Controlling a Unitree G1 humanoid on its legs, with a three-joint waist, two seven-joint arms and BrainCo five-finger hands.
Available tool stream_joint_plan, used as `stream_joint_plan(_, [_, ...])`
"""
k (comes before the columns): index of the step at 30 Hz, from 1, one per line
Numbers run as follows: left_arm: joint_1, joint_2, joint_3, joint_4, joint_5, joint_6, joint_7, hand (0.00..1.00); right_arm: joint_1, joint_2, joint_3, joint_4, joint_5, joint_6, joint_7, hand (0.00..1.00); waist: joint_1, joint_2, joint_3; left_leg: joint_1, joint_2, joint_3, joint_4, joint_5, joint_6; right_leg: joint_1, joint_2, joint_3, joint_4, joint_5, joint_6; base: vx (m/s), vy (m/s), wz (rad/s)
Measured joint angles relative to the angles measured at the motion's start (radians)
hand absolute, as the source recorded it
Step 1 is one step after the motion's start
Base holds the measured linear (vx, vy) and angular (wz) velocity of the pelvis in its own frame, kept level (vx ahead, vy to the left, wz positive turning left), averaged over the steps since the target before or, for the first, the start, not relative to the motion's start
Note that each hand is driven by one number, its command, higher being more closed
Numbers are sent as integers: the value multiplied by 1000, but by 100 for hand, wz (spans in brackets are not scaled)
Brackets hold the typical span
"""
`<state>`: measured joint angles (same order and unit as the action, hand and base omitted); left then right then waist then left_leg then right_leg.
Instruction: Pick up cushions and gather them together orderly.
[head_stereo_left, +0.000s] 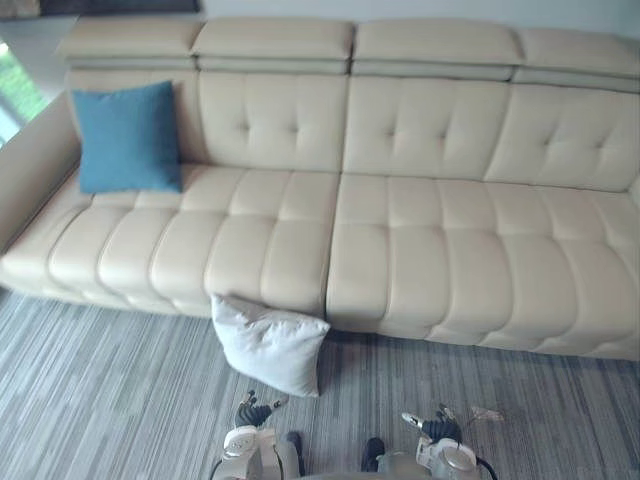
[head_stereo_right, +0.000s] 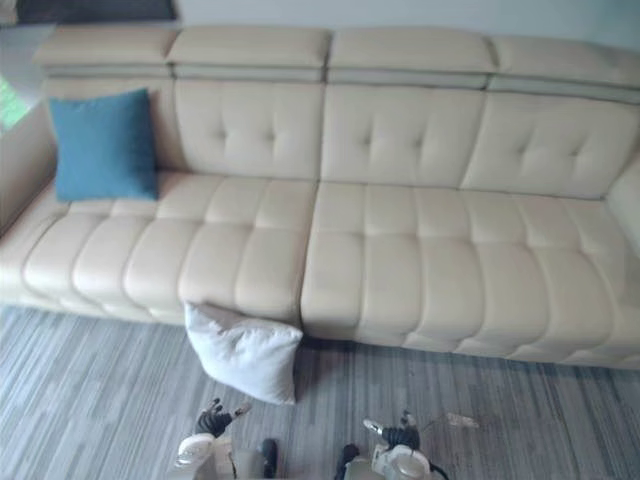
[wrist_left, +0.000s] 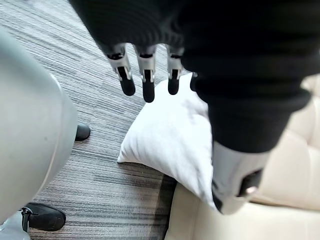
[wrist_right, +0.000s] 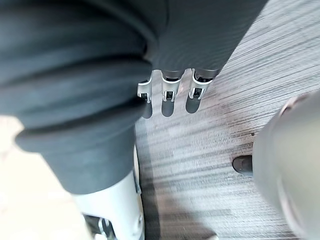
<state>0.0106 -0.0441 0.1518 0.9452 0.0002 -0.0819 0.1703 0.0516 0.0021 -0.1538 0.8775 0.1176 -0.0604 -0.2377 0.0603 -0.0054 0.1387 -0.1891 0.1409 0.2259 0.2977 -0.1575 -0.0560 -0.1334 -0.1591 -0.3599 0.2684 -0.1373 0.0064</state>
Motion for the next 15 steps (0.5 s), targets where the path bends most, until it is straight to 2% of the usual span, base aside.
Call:
stream_joint_plan(2, [1,6,-26,4,9,0,0,0,-3,-14,-9,1,0,1,-4,0,-4,2,2,27,63,114,-9,15,6,16,-55,-42,23,-8,38,-6,178,77])
stream_joint_plan(3, [1,7,-29,8,12,0,0,0,-1,-16,-9,2,0,1,-5,0,-5,2,1,39,66,131,-20,30,-20,22,-60,-43,24,-11,54,23,211,56])
stream_joint_plan(4, [-3,18,-44,11,20,-1,1,0,-1,-19,-9,10,-1,4,-4,0,-3,-7,4,79,20,139,-73,49,-23,53,-88,-41,-1,4,85,23,286,32])
stream_joint_plan(7, [3,72,-113,47,40,0,-1,0,-21,-3,-1,45,-12,10,3,0,-8,-32,-14,133,-83,128,-202,95,10,94,-133,-43,-103,59,124,50,240,22])
stream_joint_plan(9, [2,92,-141,52,58,0,-1,0,-33,-17,-6,66,-21,13,3,0,-11,-33,-10,136,-126,124,-206,76,24,93,-175,-40,-87,60,129,116,264,18])
stream_joint_plan(10, [0,93,-141,52,63,0,-3,0,-35,-21,-8,72,-22,13,3,0,-11,-35,-6,138,-139,125,-200,63,31,93,-191,-32,-65,59,129,110,223,7])
stream_joint_plan(11, [-3,99,-142,52,78,0,-4,0,-44,-23,-8,81,-31,24,3,0,-11,-27,17,148,-151,125,-170,26,44,70,-219,12,30,54,107,85,171,2])
stream_joint_plan(12, [-3,102,-141,53,78,0,-4,0,-44,-22,-8,81,-32,27,3,0,-11,-23,22,153,-151,126,-165,18,46,52,-224,26,73,52,68,119,219,-3])
stream_joint_plan(13, [2,105,-139,58,77,1,-4,0,-46,-17,0,75,-35,32,5,0,-12,-15,30,171,-146,126,-157,-2,54,3,-224,76,190,66,-8,94,118,-7])
stream_joint_plan(14, [2,112,-137,57,75,2,-4,0,-56,-14,1,74,-38,29,5,0,-16,-16,40,190,-141,123,-154,-20,68,-35,-211,129,268,61,-11,156,126,-3])
stream_joint_plan(15, [6,119,-124,58,65,5,-1,0,-61,-2,1,78,-37,28,5,0,-19,-18,48,206,-127,114,-149,-36,71,-67,-149,192,354,11,23,126,22,4])
